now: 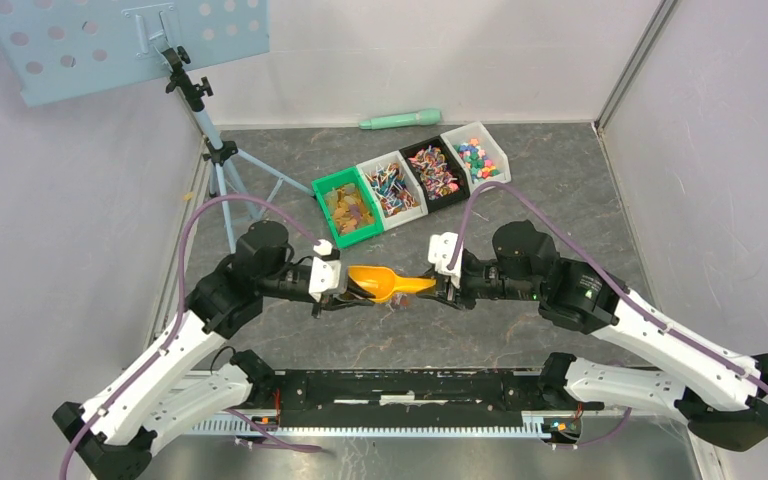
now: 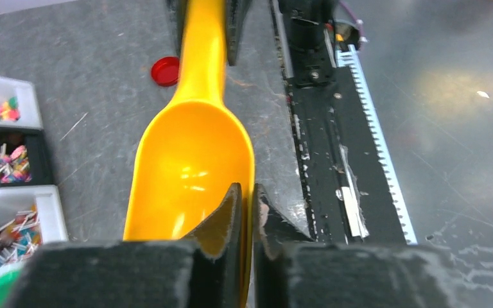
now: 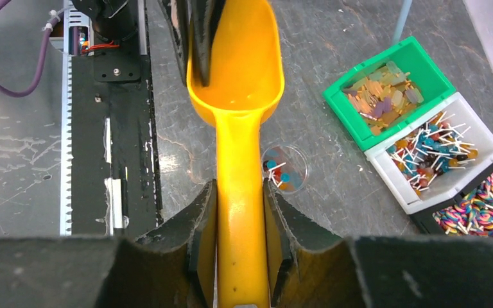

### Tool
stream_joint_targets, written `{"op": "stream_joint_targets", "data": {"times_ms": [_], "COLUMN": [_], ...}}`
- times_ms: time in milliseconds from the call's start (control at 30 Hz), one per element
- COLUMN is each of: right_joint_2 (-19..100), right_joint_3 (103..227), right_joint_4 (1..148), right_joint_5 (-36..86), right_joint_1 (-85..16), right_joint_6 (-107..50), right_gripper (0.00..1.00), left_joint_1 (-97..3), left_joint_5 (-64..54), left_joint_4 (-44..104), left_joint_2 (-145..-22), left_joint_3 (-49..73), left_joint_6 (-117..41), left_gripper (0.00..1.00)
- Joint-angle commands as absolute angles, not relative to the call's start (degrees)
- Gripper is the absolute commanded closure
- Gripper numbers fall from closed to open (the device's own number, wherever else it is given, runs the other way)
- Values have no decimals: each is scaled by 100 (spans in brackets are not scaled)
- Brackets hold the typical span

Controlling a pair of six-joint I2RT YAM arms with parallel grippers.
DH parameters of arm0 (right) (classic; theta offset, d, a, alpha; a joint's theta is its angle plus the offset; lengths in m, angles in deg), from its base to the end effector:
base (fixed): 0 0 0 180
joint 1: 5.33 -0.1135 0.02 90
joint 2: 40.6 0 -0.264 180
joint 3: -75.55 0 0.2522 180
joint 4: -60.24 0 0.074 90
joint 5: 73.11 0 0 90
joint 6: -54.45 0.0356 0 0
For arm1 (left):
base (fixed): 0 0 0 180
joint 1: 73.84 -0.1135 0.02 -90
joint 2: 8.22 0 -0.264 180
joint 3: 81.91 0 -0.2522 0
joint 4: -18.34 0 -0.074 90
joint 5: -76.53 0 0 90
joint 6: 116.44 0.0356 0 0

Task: Pack the candies
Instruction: Adjust the spatula.

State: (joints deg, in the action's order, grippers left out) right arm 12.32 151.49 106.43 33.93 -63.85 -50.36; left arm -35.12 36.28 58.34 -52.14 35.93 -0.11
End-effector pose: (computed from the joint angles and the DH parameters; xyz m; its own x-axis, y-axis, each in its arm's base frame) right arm 0.0915 0.1694 0.3802 0.0457 -0.3933 -0.9183 -0.9768 0.1748 -0.1235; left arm 0.1074 -0.1209 0.3396 0.1653 0.2348 -0.9579 0.9862 -0.0484 0.1583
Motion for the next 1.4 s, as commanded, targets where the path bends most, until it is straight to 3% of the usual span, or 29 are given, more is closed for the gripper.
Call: {"op": "stream_joint_targets", "data": {"times_ms": [0, 167, 333, 567, 867, 1067, 1367], "right_joint_2": [1175, 987, 720, 843, 846, 1015, 857], "right_joint_3": [15199, 15131, 14854, 14833, 15254, 15332, 14580], "right_joint_4": [10247, 10008, 9303, 8750, 9506, 9591, 8914], "right_joint_5": [3441, 3059, 3627, 3930, 3305, 3705, 4440], "right_joint_1": [-6419, -6403, -6377, -6377, -6287, -6180, -5927], "right_joint_6": [-4881, -4801, -4356, -3684, -4196, -4159, -3746], "right_gripper": [98, 66, 44, 40, 30, 24, 26], "left_joint_1": [-3504, -3562, -3670, -3815, -3825, -3824, -3827], "left_joint_5": [3722, 3683, 4017, 4306, 4576, 4638, 4335], "left_joint_4": [6148, 6154, 5215, 4404, 5505, 5339, 4901], "left_joint_2": [-5626, -5623, -5172, -4861, -4634, -4589, -4432], "left_joint_3": [3091, 3133, 3735, 4106, 3987, 4016, 4164], "left_joint_6": [247, -183, -1022, -1668, -678, -703, -1026], "left_gripper": [97, 98, 98, 98, 98, 98, 98]}}
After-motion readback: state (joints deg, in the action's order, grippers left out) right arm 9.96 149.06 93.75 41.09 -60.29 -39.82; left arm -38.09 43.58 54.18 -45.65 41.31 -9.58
